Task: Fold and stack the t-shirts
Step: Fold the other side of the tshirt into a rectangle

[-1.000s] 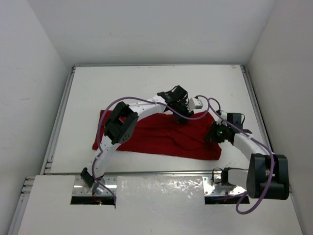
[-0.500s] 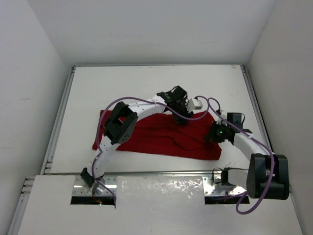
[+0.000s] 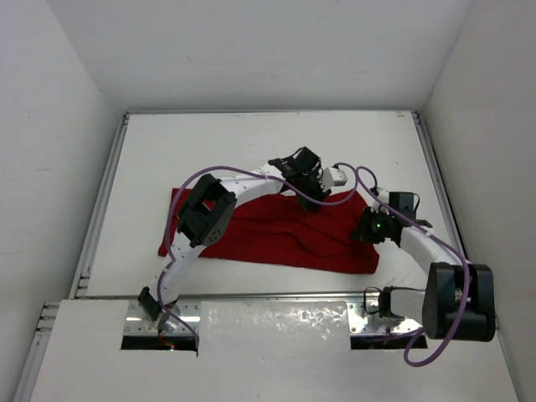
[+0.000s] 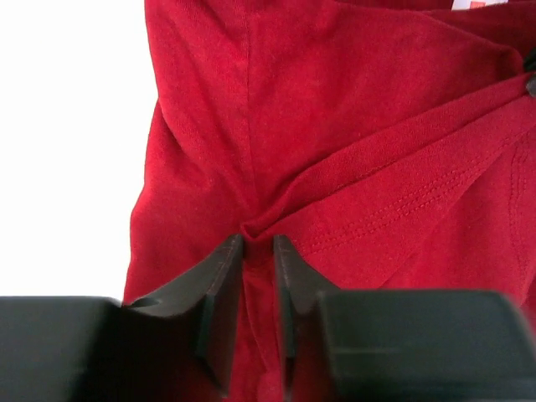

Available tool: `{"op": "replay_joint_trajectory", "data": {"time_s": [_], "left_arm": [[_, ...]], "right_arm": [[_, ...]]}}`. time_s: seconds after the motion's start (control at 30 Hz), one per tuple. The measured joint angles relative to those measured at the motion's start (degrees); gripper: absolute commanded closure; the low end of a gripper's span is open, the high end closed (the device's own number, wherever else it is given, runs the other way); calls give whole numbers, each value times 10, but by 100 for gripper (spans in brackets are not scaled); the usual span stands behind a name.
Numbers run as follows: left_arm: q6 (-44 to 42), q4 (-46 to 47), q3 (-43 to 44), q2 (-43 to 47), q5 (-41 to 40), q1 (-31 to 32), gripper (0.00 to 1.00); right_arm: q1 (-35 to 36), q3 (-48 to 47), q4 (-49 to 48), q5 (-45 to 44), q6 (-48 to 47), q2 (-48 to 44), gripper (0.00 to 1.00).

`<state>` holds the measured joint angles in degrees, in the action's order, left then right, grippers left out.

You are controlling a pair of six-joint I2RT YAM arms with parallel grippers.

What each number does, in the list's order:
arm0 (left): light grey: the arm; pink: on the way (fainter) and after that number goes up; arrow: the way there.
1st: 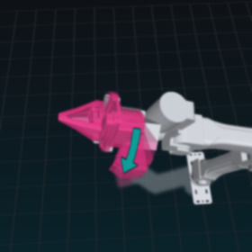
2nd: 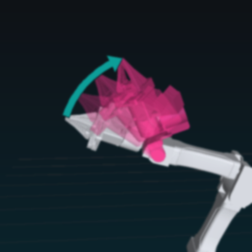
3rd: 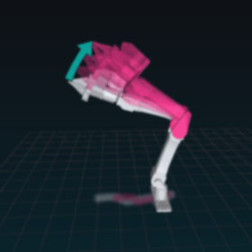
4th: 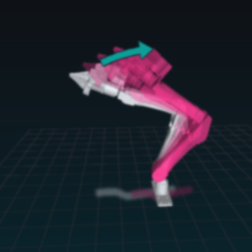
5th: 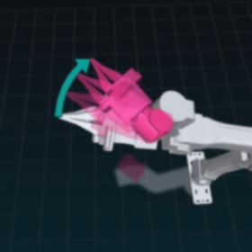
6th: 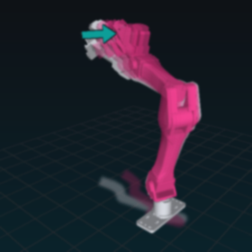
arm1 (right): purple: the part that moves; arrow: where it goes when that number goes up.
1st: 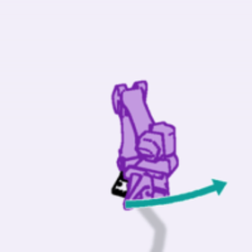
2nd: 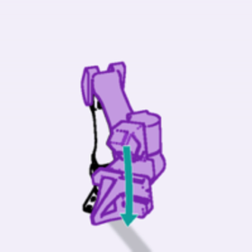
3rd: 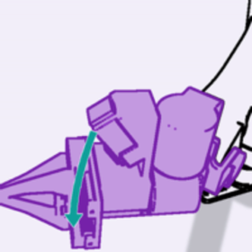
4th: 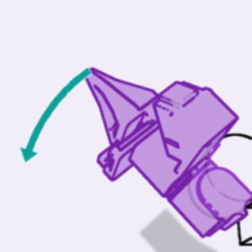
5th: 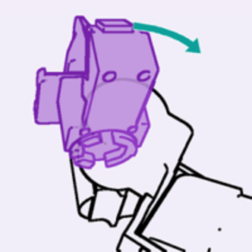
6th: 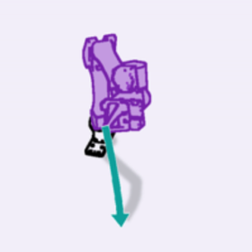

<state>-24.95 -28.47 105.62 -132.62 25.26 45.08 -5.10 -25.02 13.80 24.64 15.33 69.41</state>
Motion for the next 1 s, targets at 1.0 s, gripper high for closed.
{"op": "replay_joint_trajectory", "data": {"time_s": [1.0], "left_arm": [[5, -90, -76, 105, 139, -26, 100]], "right_arm": [[71, -20, 115, -47, -27, -89, 99]]}}
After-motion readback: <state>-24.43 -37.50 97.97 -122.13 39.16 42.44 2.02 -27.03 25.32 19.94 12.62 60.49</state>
